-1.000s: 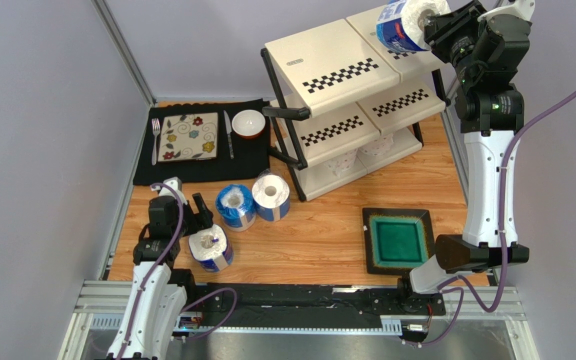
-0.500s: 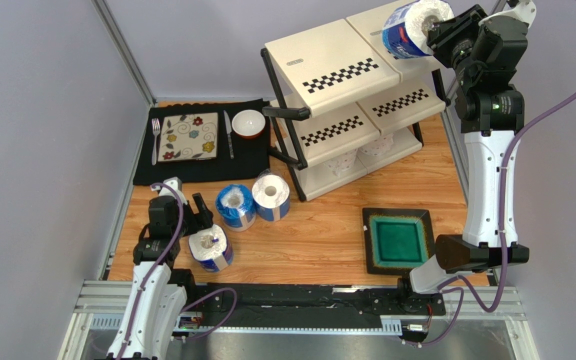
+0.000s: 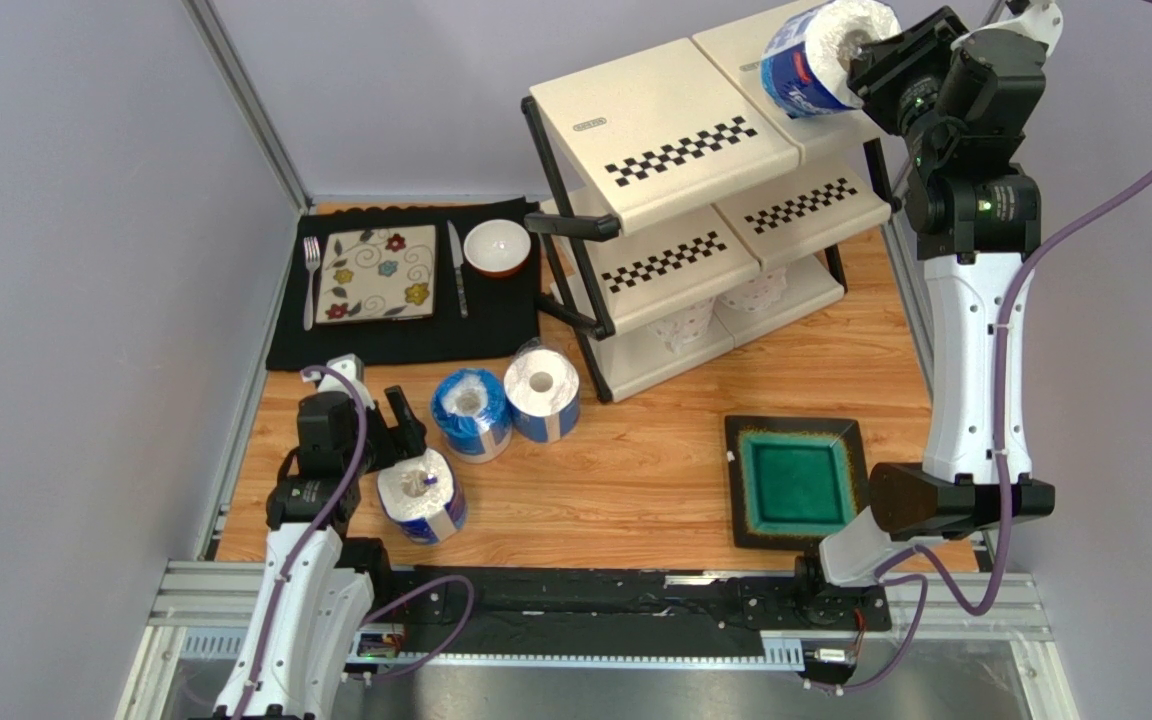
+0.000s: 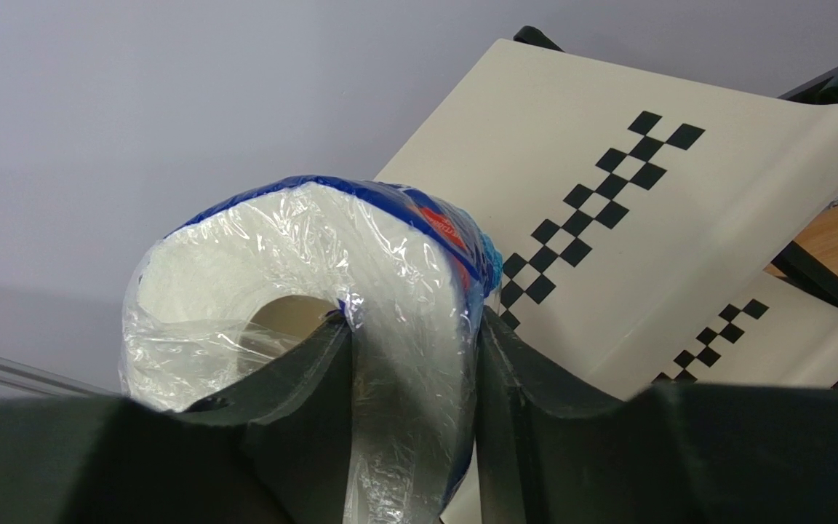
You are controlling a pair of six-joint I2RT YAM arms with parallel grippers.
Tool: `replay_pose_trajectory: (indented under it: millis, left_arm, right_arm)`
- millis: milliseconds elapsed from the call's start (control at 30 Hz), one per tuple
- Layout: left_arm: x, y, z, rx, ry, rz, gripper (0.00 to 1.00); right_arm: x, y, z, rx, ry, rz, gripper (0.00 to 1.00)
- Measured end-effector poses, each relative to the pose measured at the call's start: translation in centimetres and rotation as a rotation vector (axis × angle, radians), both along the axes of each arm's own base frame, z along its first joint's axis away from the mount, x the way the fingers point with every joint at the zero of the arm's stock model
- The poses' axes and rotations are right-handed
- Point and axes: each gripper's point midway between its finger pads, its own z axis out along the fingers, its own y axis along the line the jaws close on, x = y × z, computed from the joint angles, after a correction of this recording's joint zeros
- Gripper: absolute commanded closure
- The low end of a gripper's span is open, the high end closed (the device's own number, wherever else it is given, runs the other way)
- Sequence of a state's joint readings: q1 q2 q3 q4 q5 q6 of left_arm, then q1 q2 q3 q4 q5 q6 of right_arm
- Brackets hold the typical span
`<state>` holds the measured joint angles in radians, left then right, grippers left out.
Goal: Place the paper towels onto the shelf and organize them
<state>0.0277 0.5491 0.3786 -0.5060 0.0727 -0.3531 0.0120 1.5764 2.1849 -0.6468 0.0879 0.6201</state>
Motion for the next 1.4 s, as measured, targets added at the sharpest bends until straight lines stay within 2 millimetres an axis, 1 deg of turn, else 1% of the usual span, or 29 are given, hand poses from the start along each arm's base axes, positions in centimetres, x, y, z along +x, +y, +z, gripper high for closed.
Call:
replay_pose_trajectory:
  millis: [33, 133, 333, 533, 700, 867, 1000, 1400]
  left_arm:
    - [0.0, 0.0, 0.0, 0.0, 0.0, 0.0, 0.08]
    - [0.0, 0.0, 0.0, 0.001, 0.0, 0.001, 0.08]
    - [0.0, 0.0, 0.0, 0.001, 0.0, 0.002, 0.08]
    - [0.0, 0.0, 0.0, 0.001, 0.0, 0.002, 0.08]
    - [0.0, 0.0, 0.0, 0.002, 0.0, 0.002, 0.08]
    - [0.0, 0.0, 0.0, 0.002, 0.0, 0.002, 0.08]
    - [0.0, 0.0, 0.0, 0.002, 0.0, 0.002, 0.08]
    - [0.0, 0.0, -0.1, 0.001, 0.004, 0.002, 0.09]
  right_arm:
    - [0.0, 0.0, 0.0, 0.002, 0.0, 0.002, 0.5]
    - [0.0, 0.2, 0.1, 0.005, -0.006, 0.01, 0.45]
    - [0.1, 0.4, 0.7, 0.005, -0.03, 0.024, 0.41]
    - [0.1, 0.6, 1.1, 0.007, -0.044, 0.034, 0.4]
    - [1.0, 0.7, 1.4, 0.009, -0.054, 0.039, 0.39]
    - [2.0, -0.2, 1.2, 0.014, -0.054, 0.029, 0.39]
    - [2.6, -0.5, 1.2, 0.016, -0.062, 0.035, 0.39]
    - [3.9, 0.4, 1.6, -0.003, -0.11, 0.173, 0.38]
